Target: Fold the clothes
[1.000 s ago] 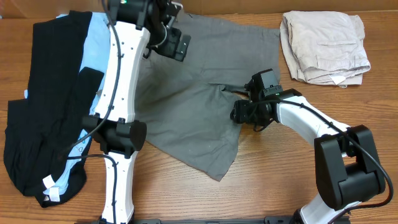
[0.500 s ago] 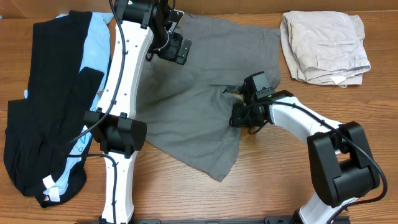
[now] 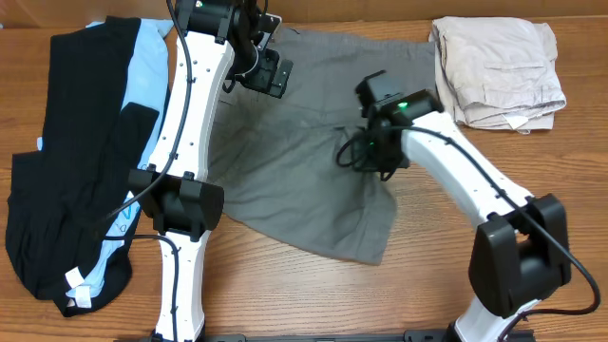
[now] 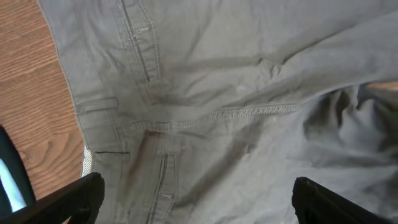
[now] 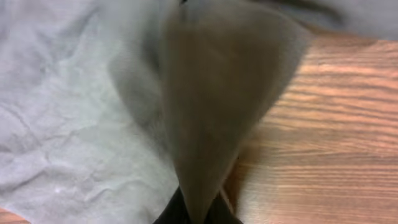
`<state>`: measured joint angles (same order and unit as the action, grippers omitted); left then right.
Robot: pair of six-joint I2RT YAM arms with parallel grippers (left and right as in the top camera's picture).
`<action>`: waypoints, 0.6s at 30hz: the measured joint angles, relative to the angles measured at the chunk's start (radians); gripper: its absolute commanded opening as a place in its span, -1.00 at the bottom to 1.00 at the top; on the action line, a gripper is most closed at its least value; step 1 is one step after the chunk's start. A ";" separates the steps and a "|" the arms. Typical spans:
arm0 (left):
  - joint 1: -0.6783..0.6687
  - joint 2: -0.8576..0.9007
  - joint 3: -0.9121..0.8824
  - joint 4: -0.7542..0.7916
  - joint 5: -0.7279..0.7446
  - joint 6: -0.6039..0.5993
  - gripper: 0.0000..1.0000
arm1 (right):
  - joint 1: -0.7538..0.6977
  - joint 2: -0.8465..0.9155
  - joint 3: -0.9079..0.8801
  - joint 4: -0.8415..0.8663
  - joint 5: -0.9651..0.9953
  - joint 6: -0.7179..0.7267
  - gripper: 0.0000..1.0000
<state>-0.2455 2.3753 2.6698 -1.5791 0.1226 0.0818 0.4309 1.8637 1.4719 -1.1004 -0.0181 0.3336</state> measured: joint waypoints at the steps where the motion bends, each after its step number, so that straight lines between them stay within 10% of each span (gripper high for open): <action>1: 0.000 0.000 0.000 0.002 0.000 0.000 0.97 | 0.014 0.006 0.000 0.000 0.007 0.003 -0.41; 5: 0.000 0.000 0.000 0.003 0.000 0.000 0.98 | 0.077 0.081 0.002 -0.018 0.028 0.010 0.08; 18: 0.000 0.000 0.000 0.015 0.000 0.000 0.99 | 0.021 0.011 0.000 -0.036 -0.091 -0.029 0.30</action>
<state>-0.2455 2.3753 2.6698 -1.5642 0.1226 0.0818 0.4515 1.8748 1.4715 -1.1366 -0.1089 0.3046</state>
